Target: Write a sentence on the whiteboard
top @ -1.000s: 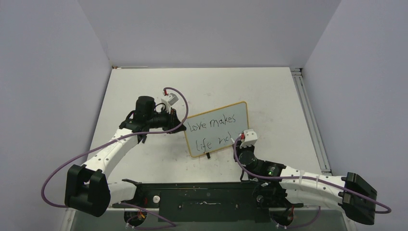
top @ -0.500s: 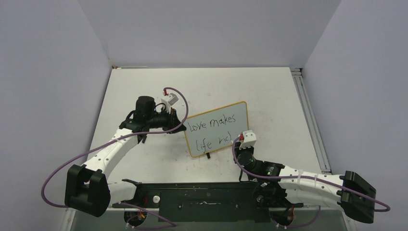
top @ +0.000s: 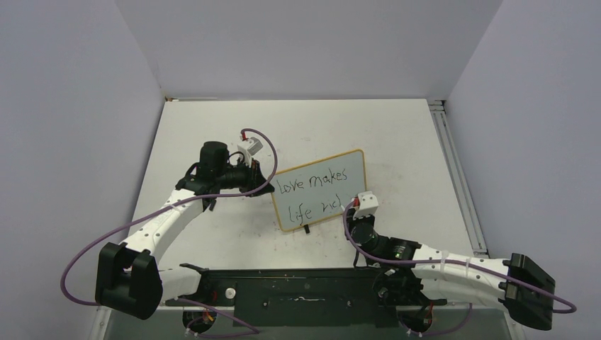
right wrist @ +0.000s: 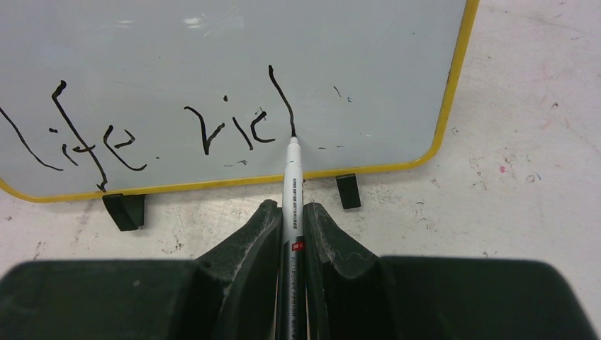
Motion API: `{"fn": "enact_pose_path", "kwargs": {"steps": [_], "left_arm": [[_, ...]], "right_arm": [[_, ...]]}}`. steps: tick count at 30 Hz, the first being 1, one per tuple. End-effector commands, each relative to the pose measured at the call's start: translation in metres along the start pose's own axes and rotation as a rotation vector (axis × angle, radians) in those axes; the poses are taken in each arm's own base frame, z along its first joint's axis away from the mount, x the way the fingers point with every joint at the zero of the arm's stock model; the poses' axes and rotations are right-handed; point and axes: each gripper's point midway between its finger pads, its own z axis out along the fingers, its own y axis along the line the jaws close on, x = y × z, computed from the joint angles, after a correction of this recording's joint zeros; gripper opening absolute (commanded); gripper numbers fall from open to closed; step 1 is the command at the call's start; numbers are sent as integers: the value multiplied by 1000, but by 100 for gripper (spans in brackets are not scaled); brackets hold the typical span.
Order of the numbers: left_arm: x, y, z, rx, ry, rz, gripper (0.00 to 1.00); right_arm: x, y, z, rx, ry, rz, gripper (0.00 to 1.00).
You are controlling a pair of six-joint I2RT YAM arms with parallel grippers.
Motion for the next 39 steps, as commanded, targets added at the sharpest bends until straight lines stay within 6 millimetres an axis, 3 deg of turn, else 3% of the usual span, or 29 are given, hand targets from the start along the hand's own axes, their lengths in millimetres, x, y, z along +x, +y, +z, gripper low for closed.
{"fn": "enact_pose_path", "kwargs": {"steps": [1,15,39], "left_arm": [[-14,-6,-4,-1,-36,30,0],[-14,-6,-4,0,-36,30,0],[-13,-5,-3,0,-31,26,0]], "right_arm": [[-34,8,-1,-6,-91,36,5],[-45,5,3,29,-129,21,5],[-20,-9,5,83,-60,36,5]]}}
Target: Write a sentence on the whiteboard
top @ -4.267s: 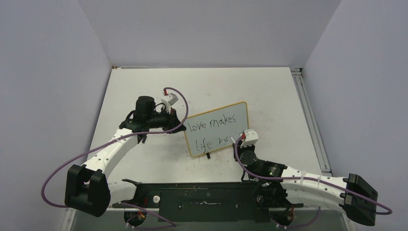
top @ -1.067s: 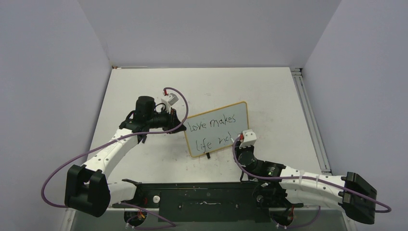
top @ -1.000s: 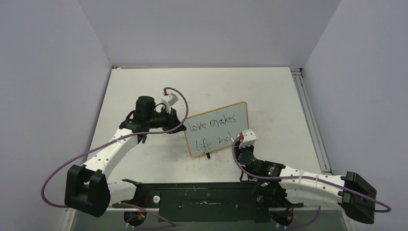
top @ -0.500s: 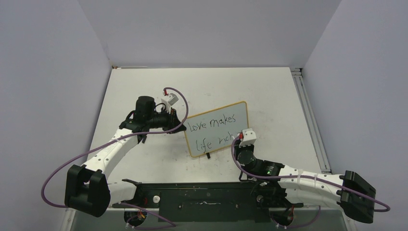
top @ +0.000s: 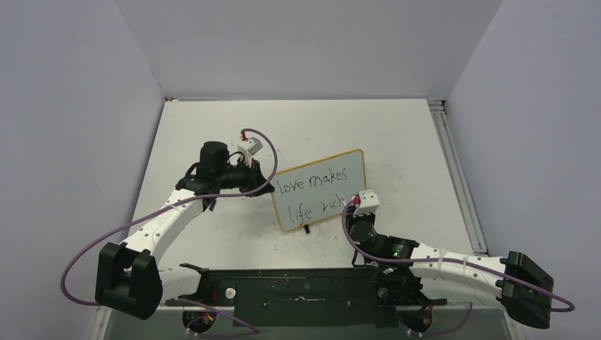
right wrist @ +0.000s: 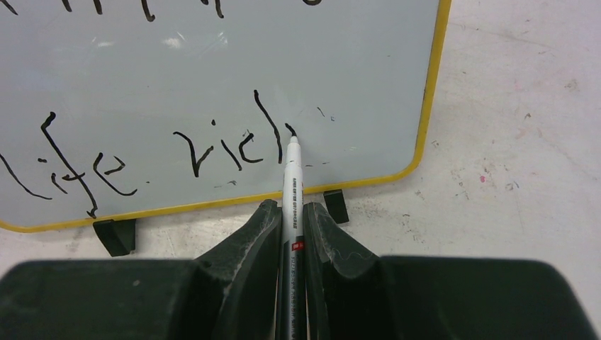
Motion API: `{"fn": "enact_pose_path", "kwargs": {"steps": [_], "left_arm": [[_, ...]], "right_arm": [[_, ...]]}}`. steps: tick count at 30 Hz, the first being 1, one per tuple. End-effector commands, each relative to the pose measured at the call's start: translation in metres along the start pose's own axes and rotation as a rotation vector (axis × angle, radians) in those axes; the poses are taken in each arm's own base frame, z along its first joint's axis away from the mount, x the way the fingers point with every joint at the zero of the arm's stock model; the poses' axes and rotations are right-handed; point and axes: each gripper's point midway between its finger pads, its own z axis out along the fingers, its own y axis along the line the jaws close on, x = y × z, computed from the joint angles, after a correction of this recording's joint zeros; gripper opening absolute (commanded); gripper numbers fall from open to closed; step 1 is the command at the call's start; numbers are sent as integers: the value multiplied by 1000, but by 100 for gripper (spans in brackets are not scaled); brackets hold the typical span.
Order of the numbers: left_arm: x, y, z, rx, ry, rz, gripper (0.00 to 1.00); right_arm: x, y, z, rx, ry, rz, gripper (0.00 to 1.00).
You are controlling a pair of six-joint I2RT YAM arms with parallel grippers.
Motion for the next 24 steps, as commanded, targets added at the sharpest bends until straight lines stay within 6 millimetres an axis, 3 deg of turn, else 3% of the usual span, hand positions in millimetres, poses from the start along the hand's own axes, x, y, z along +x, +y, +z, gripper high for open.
{"fn": "enact_pose_path", "kwargs": {"steps": [1,17,24], "left_arm": [[-13,-5,-3,0,-29,25,0],[-14,-7,-4,7,-34,28,0],[-15,-7,-4,5,-37,29,0]], "right_arm": [[-5,-3,1,31,-2,35,5],[10,0,0,29,75,24,5],[-12,2,-6,-9,7,60,5]]}}
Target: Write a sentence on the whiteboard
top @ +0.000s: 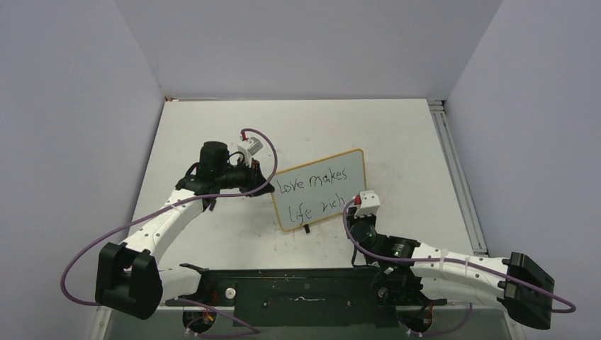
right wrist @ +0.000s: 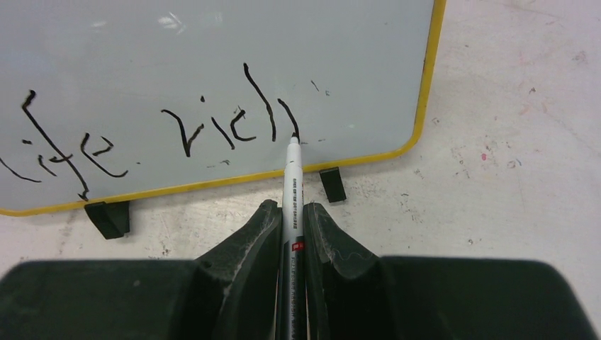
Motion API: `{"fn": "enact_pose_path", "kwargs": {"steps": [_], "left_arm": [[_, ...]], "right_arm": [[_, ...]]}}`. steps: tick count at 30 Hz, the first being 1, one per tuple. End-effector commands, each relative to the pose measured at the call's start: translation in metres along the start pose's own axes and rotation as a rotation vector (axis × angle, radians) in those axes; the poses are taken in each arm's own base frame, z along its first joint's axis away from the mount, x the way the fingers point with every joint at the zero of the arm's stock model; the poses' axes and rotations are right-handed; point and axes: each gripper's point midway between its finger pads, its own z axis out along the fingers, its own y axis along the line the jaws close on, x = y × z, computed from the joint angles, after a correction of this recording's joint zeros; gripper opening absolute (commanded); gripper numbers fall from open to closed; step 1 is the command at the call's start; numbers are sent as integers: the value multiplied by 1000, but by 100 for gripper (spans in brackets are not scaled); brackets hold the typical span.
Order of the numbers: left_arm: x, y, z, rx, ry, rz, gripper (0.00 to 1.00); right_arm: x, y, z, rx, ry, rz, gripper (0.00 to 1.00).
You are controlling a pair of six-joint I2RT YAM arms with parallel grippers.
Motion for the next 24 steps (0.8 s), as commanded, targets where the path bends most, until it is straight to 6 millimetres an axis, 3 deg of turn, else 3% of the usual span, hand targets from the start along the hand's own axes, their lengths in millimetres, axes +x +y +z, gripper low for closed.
{"fn": "enact_pose_path", "kwargs": {"steps": [1,8,24], "left_arm": [[-15,-7,-4,5,-36,29,0],[-14,-7,-4,5,-36,28,0],[-14,-6,-3,5,-35,27,0]], "right_arm": [[-33,7,-6,-36,-78,65,5],[-51,19,-7,-82,-125,82,5],[-52,23,1,-63,-140,53,5]]}}
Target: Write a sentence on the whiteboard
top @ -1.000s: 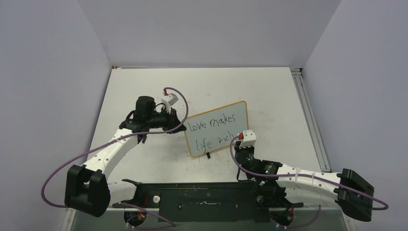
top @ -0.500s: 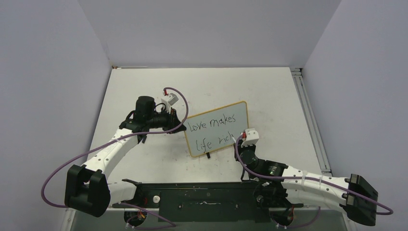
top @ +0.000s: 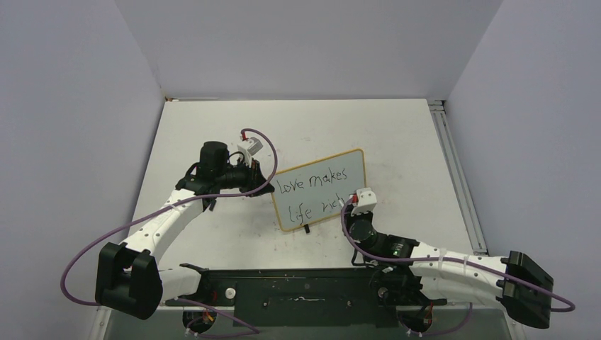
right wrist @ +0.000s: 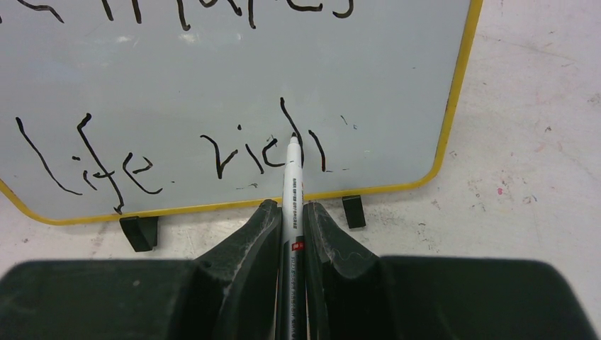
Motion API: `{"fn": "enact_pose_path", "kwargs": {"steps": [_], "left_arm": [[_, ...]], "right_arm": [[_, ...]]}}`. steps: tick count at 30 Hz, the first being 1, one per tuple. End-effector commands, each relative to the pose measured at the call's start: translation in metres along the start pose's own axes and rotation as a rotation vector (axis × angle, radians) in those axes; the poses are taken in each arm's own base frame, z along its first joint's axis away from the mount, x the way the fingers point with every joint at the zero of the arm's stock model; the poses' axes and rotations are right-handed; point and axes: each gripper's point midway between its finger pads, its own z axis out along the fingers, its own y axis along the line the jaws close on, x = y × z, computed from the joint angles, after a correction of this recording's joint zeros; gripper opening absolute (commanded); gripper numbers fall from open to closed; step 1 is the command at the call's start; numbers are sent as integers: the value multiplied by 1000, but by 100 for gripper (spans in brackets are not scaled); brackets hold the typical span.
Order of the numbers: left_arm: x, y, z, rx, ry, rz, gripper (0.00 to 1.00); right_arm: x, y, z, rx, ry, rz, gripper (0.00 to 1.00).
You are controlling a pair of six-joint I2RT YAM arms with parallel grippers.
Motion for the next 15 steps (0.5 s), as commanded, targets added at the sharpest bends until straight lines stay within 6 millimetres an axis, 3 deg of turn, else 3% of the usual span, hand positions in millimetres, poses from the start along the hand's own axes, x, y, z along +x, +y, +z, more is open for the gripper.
{"fn": "enact_pose_path", "kwargs": {"steps": [1,15], "left_arm": [[-14,-7,-3,6,-34,26,0],[-14,-6,-3,6,-34,26,0]], "right_arm": [[-28,8,4,3,-67,44,5],[-25,0,6,45,-68,39,5]]}}
